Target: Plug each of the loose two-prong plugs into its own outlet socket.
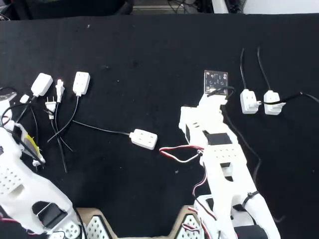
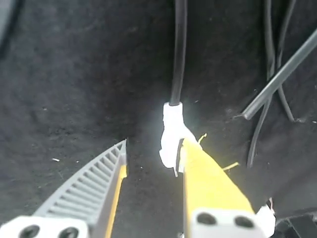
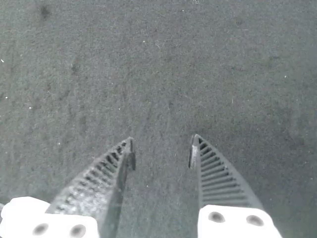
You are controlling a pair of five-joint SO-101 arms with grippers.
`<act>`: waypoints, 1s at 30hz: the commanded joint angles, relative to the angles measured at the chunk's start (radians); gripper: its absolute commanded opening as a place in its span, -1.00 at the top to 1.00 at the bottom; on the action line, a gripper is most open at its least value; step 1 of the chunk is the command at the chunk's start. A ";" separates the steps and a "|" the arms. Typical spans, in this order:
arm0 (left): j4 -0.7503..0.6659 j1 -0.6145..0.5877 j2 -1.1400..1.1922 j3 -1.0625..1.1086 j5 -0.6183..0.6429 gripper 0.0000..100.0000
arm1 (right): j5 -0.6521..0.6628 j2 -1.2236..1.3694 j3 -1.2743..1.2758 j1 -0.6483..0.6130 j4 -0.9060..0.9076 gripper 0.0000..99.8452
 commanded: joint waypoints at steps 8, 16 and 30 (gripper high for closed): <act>-0.133 0.059 -0.150 0.177 0.049 0.56 | -0.011 0.001 -0.021 -0.014 -0.020 0.67; -0.252 0.114 -0.149 0.245 0.155 0.56 | -0.011 0.001 -0.013 -0.014 -0.023 0.67; -0.193 0.048 -0.158 0.248 0.112 0.82 | -0.011 0.001 -0.013 -0.014 -0.025 0.67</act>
